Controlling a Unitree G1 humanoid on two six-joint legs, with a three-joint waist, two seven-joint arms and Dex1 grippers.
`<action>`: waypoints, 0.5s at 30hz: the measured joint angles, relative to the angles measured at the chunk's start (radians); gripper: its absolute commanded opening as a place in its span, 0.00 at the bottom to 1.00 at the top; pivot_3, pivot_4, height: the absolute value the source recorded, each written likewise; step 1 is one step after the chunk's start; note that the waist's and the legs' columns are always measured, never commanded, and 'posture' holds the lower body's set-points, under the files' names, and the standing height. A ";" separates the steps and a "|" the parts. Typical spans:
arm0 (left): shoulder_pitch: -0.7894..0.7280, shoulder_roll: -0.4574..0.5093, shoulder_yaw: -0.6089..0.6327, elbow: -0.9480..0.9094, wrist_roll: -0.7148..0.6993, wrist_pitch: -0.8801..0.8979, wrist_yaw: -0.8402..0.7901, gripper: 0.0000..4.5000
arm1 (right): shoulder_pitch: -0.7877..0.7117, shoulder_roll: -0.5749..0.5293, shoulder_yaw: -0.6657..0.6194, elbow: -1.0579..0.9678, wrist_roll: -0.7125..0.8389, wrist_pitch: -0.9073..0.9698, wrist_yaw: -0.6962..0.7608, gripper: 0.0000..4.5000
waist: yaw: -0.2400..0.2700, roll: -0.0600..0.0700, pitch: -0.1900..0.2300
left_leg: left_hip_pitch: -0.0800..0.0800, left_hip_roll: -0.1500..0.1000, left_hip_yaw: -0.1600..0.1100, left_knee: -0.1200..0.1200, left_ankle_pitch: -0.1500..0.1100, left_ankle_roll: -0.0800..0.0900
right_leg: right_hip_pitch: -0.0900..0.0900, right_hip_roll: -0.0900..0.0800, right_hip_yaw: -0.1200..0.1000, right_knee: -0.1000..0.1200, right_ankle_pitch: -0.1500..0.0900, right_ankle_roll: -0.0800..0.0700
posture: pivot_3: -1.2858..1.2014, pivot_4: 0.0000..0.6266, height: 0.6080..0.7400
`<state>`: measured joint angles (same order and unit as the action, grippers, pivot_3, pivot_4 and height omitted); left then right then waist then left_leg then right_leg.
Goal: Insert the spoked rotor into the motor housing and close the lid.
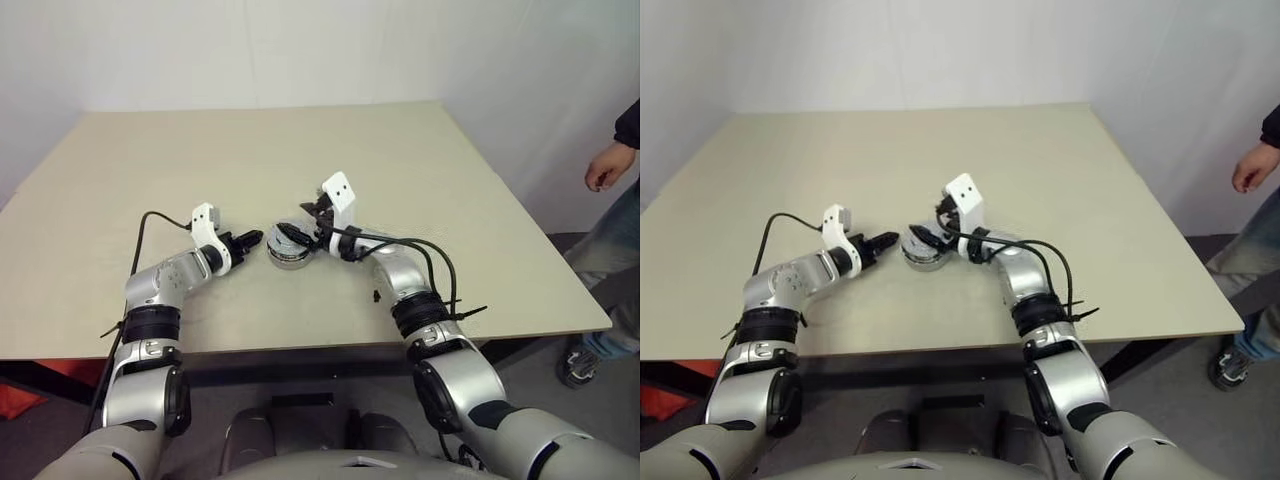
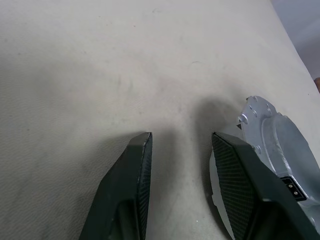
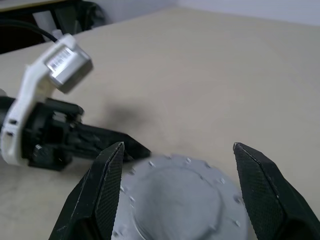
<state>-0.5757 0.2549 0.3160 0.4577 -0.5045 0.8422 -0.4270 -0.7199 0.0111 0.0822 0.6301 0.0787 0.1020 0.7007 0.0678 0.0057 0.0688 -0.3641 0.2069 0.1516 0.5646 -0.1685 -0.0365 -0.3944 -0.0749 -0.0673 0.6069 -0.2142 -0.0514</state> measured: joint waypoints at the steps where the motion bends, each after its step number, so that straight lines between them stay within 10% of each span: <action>1: 0.000 0.000 -0.001 -0.001 -0.001 0.000 0.001 0.45 | 0.000 0.003 0.001 0.000 0.000 0.002 -0.001 0.87 | 0.000 0.000 0.000 | 0.000 0.000 0.000 0.000 0.000 0.000 | 0.000 0.000 0.000 0.000 0.000 0.000 | 0.52 0.00 1.00; 15: 0.021 0.005 0.001 -0.035 -0.025 0.015 0.020 0.45 | -0.004 0.002 0.020 0.113 -0.017 -0.043 -0.026 0.87 | -0.001 0.000 0.000 | -0.001 0.000 0.000 0.000 0.000 0.000 | -0.001 0.000 0.000 0.000 0.000 0.000 | 0.52 0.00 1.00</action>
<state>-0.5545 0.2601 0.3174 0.4226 -0.5294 0.8570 -0.4066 -0.7239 0.0127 0.1027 0.7435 0.0621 0.0594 0.6748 0.0673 0.0057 0.0688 -0.3647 0.2068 0.1517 0.5642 -0.1685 -0.0365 -0.3952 -0.0748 -0.0672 0.6068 -0.2143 -0.0515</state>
